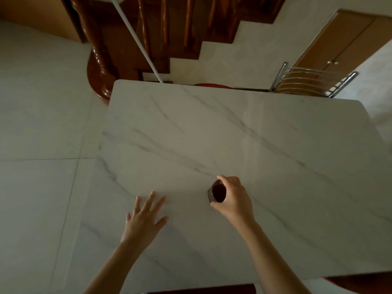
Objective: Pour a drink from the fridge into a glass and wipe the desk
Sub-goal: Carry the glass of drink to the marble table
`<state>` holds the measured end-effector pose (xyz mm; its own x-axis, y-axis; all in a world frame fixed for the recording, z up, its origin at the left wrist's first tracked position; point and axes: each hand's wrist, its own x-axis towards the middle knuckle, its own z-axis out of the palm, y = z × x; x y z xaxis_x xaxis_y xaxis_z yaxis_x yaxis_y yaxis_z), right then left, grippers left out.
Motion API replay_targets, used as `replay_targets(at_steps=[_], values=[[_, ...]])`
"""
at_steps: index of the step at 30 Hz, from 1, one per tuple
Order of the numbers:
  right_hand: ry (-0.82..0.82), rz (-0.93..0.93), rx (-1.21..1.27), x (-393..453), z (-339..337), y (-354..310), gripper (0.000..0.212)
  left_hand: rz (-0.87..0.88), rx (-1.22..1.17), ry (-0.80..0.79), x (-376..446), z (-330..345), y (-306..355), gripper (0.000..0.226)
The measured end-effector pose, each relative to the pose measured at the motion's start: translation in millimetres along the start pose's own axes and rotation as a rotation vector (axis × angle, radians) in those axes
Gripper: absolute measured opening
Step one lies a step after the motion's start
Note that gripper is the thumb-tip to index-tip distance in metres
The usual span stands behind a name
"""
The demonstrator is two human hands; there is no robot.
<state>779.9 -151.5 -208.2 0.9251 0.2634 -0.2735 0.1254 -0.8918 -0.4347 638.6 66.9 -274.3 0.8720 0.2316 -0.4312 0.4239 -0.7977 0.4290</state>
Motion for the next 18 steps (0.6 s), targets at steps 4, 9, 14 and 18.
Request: replay_targets(at_steps=[4,9,14,18], values=[[-0.041,-0.009,-0.002,7,4,0,0.074,0.006,-0.047,0.022,10,8,-9,0.074],[-0.048,-0.018,0.002,8,10,-3,0.078,0.032,-0.037,0.002,16,11,-17,0.066],[-0.056,-0.041,0.005,9,16,-6,0.083,0.018,-0.034,0.003,15,10,-16,0.064],[-0.063,-0.021,-0.018,8,20,-4,0.094,0.009,-0.029,-0.023,14,6,-14,0.069]])
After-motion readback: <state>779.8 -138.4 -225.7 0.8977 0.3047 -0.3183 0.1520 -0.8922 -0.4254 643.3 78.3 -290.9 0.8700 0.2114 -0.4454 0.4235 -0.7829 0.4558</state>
